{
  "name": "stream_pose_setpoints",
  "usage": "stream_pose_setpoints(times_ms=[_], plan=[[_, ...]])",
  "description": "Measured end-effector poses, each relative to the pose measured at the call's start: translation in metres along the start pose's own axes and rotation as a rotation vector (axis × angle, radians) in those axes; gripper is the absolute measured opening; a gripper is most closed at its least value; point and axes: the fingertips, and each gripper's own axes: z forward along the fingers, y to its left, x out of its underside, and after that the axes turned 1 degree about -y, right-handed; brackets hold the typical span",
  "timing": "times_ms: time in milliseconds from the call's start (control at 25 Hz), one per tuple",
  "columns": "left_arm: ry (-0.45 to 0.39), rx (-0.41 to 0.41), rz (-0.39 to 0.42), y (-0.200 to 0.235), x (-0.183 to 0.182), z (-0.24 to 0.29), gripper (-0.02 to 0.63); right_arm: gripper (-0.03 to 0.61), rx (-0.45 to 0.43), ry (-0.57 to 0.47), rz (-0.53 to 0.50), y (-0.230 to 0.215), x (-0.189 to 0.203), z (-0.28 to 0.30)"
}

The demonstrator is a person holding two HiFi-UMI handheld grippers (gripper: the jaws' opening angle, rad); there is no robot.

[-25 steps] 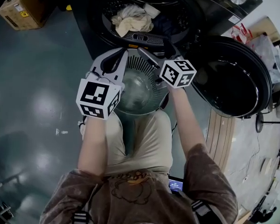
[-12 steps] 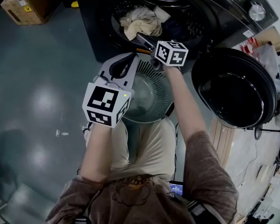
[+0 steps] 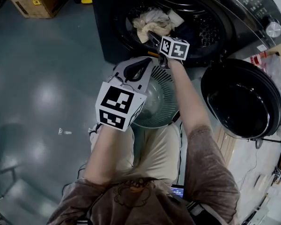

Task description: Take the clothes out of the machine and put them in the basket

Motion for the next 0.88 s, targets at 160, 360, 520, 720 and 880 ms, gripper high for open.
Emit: stream_pose_setpoints(times_ms=[160,360,520,720,880], plan=[[0.016,0.007,0.034,-0.002,0.000,0.001,0.006,0.404,0.064,0.035,-0.026,-0.011,0.005,0.001],[0.026,0.024,0.024,-0.004,0.000,0.004,0.006,0.155,0.121,0.042,-0.020,-0.021,0.006,-0.006],[0.045,0.028,0.020,-0.007,0.002,0.005,0.006,0.054,0.128,0.036,-0.044,-0.017,0.003,-0.018],[0.051,0.035,0.026,-0.014,0.003,0.003,0.006,0.035,0.101,0.032,-0.063,-0.008,0.003,-0.036],[0.054,0.035,0.029,-0.020,0.002,0.000,0.006,0.034,0.060,0.020,-0.078,0.004,0.001,-0.058]])
